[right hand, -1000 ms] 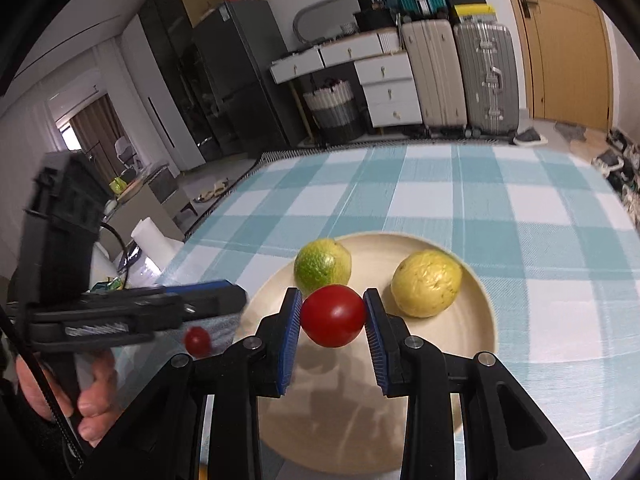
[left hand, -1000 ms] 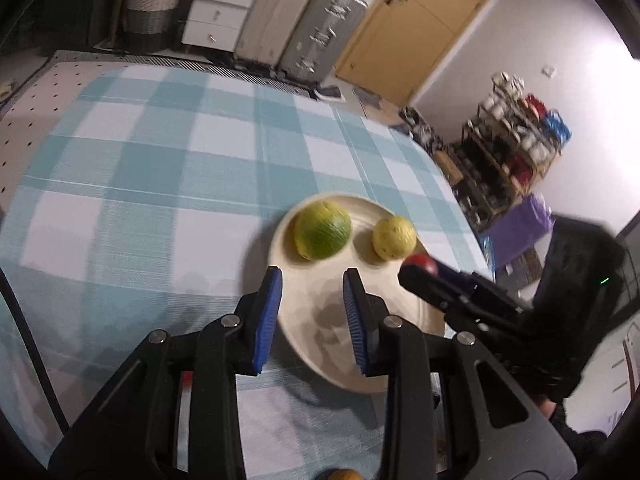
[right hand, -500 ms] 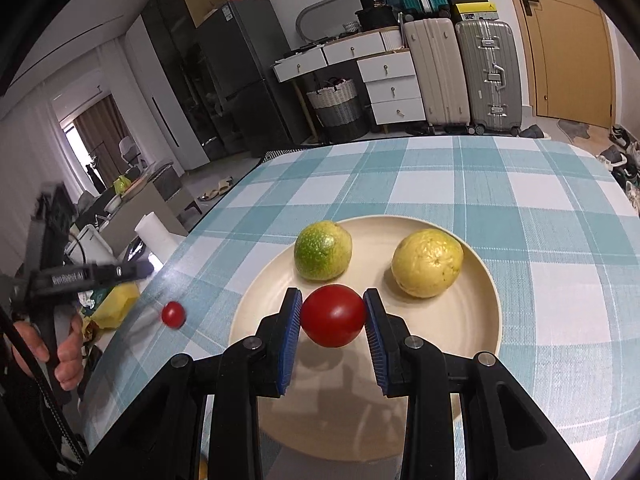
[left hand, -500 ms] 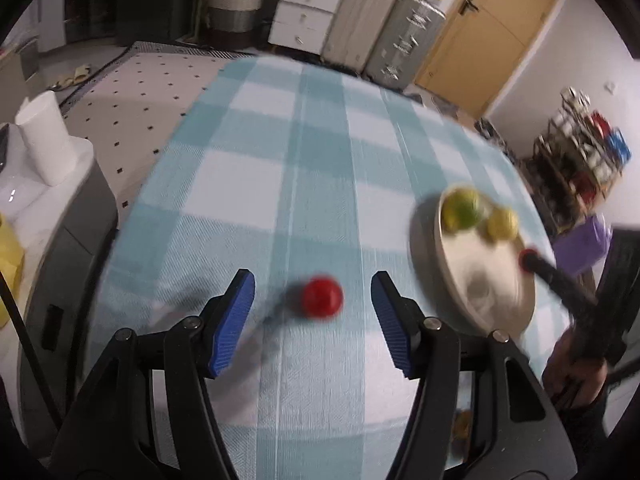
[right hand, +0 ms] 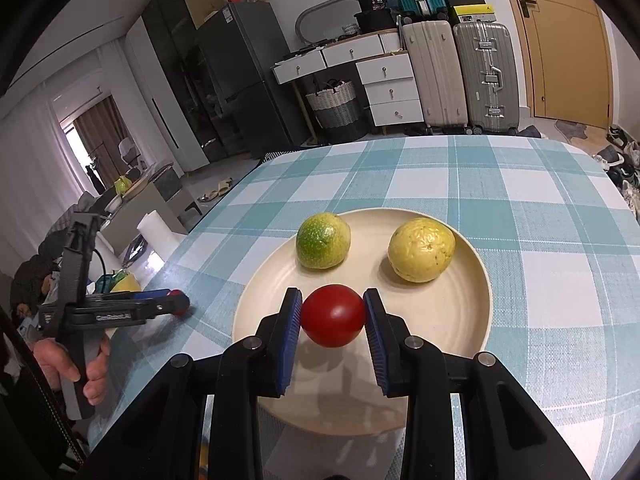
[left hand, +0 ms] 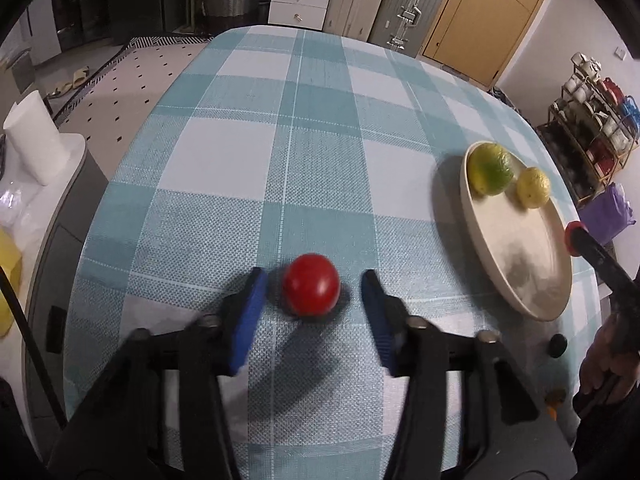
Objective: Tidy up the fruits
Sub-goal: 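Carry both red tomatoes over the plate with both grippers, then open both grippers to drop the tomatoes onto the plate and withdraw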
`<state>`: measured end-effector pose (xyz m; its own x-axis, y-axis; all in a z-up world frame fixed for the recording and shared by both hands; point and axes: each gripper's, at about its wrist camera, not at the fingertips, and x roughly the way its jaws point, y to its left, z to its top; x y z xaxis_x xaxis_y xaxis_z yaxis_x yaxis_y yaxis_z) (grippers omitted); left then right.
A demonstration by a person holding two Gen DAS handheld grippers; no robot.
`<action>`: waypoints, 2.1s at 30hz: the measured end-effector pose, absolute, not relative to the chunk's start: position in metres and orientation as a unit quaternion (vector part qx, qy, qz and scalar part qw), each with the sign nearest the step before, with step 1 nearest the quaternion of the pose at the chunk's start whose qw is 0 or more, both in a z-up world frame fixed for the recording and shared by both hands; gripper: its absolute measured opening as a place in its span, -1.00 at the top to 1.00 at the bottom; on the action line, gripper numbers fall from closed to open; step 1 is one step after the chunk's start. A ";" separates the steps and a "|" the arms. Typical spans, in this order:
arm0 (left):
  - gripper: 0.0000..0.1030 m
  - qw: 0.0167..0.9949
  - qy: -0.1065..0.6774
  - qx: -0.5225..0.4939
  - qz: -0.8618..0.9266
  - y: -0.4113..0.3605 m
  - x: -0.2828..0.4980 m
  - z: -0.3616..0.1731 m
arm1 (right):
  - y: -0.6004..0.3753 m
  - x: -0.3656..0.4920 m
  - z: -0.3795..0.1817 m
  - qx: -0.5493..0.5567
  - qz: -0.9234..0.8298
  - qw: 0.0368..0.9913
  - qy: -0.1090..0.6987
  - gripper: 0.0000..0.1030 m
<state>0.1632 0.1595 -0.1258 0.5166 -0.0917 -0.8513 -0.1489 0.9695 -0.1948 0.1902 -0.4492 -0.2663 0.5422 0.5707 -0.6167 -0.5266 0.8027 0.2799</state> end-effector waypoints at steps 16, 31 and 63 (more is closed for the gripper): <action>0.54 0.885 0.444 -0.116 -0.079 0.115 0.189 -0.075 | -0.445 0.198 -0.265 0.026 0.312 0.880 0.358 0.38; 0.54 0.861 0.472 -0.099 -0.165 0.040 0.233 -0.083 | -0.436 0.230 -0.264 0.032 0.309 0.879 0.361 0.38; 0.06 0.881 0.442 -0.085 -0.145 0.037 0.175 -0.043 | -0.499 0.161 -0.221 0.055 0.246 0.915 0.314 -0.45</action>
<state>0.1747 0.0366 -0.0426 0.5678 -0.3304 -0.7539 0.1811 0.9436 -0.2772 0.1610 -0.4986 -0.2213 0.6819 0.4845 -0.5480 -0.4159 0.8731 0.2543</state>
